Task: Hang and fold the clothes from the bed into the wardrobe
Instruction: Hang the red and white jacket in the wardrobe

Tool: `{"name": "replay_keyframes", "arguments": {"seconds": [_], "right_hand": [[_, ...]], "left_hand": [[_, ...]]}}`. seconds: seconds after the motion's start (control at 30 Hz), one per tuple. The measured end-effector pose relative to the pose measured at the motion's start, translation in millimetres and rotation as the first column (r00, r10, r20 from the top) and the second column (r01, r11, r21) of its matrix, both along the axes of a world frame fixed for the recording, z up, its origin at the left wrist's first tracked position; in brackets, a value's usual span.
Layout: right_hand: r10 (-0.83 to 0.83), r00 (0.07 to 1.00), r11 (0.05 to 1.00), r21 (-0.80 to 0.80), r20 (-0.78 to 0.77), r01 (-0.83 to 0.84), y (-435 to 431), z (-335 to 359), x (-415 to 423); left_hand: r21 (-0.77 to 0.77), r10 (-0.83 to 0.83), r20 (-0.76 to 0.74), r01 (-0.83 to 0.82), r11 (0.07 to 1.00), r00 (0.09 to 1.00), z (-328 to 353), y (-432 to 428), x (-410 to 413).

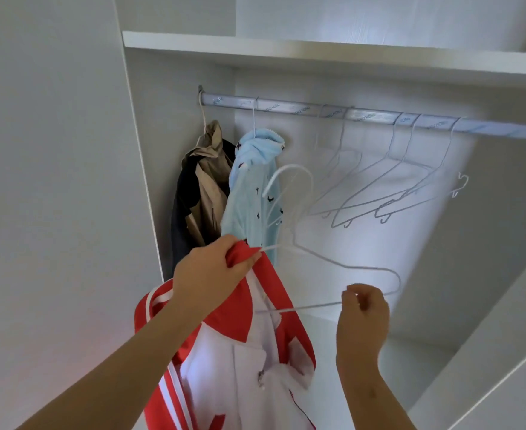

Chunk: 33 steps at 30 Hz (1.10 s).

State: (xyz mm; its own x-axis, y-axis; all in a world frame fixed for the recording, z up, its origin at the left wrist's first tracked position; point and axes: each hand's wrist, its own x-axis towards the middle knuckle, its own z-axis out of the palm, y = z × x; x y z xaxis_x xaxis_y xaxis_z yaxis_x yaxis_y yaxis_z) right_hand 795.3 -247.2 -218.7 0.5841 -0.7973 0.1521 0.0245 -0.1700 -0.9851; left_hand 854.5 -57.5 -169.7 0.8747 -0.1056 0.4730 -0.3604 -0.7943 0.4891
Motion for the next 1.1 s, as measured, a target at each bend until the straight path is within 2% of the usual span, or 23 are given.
{"name": "replay_keyframes", "arguments": {"seconds": [0.13,0.2,0.27,0.33,0.43,0.5,0.53,0.6,0.67,0.73,0.9,1.0,1.1], "right_hand": [[0.182,0.965,0.981,0.105,-0.19,-0.165,14,-14,1],[0.301,0.92,0.951,0.153,-0.251,-0.269,20,-20,3],[0.393,0.869,0.916,0.206,-0.3,-0.343,25,-26,4],[0.496,0.777,0.868,0.254,-0.387,-0.427,31,-32,5],[0.627,0.569,0.777,0.381,-0.533,-0.5,40,-40,-2],[0.682,0.511,0.731,0.492,-0.523,-0.472,41,-49,-7],[0.712,0.531,0.695,0.568,-0.46,-0.441,39,-52,-8],[0.726,0.629,0.599,0.705,-0.278,-0.38,33,-53,-6],[0.666,0.737,0.51,0.792,-0.117,-0.335,28,-47,-1],[0.615,0.788,0.446,0.833,-0.019,-0.328,26,-40,1],[0.608,0.792,0.376,0.861,0.05,-0.342,19,-24,5],[0.586,0.801,0.321,0.871,0.126,-0.372,11,-15,6],[0.547,0.799,0.246,0.864,0.251,-0.44,1,-12,8]], "left_hand": [[-0.047,0.017,0.059,-0.014,0.999,0.998,17,3,-8],[-0.059,0.013,0.08,-0.008,0.998,0.997,23,3,-15],[-0.136,0.035,0.102,-0.021,0.991,0.994,31,5,-22],[-0.224,0.043,0.118,-0.016,0.974,0.992,38,8,-28],[-0.266,0.028,0.142,0.011,0.964,0.989,44,14,-31],[-0.273,0.044,0.145,-0.003,0.962,0.988,45,22,-29],[-0.276,0.055,0.14,-0.014,0.961,0.989,45,27,-27],[-0.269,0.063,0.116,-0.03,0.963,0.991,43,42,-24],[-0.242,0.039,0.081,-0.018,0.97,0.996,39,59,-22],[-0.198,0.008,0.043,0.0,0.98,0.999,33,77,-21],[-0.155,-0.157,-0.107,0.14,0.978,0.982,19,113,-20],[-0.242,-0.304,-0.19,0.255,0.936,0.934,11,123,-23],[-0.389,-0.337,-0.223,0.234,0.891,0.915,2,133,-25]]}}
